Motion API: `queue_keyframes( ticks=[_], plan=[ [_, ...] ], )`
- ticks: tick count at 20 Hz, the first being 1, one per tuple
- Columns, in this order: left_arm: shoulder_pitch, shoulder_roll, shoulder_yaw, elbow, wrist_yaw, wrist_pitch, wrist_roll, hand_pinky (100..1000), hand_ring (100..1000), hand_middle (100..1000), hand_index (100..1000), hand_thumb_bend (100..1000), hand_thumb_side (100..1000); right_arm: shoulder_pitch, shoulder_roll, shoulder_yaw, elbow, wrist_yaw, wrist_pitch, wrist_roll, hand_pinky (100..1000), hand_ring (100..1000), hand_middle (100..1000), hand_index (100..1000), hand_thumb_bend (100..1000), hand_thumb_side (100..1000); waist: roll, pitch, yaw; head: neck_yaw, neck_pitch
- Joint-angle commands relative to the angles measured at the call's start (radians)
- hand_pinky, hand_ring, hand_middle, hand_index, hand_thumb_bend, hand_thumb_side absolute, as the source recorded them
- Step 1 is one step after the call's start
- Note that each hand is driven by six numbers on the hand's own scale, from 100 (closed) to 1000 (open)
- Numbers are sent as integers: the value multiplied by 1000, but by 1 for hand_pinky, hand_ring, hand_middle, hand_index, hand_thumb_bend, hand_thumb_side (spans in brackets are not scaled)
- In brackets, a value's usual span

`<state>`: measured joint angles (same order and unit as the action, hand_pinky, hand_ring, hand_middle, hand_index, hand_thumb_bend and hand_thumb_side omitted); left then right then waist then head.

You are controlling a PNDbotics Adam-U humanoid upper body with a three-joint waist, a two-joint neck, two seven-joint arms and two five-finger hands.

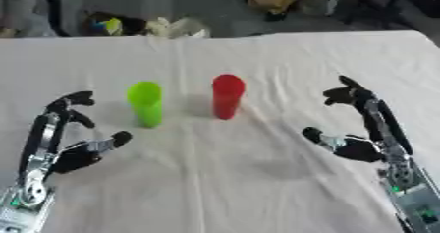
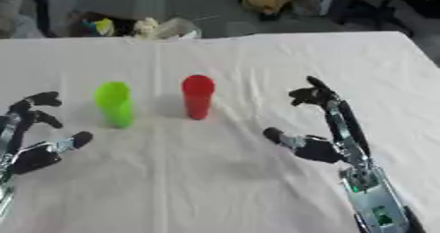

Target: Pour the contents of one cup into another cup.

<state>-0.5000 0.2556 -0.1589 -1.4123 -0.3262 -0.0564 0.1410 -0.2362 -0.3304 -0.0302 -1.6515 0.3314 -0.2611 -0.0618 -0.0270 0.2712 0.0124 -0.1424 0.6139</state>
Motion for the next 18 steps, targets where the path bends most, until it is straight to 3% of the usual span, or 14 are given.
queue_keyframes(
  ticks=[1, 18],
  plan=[
    [-28, 21, -10, 12, 1, -9, -4, 711, 497, 678, 819, 898, 466, -6, -17, -1, -14, -8, -3, 5, 779, 1000, 549, 714, 731, 470, 2, -20, -4, 0, -9],
    [-130, 16, -34, 144, -10, -48, 16, 707, 495, 675, 816, 863, 449, -11, -18, 7, -20, -10, -8, 15, 779, 1000, 549, 713, 734, 468, 3, -15, -41, 13, -16]
  ],
)
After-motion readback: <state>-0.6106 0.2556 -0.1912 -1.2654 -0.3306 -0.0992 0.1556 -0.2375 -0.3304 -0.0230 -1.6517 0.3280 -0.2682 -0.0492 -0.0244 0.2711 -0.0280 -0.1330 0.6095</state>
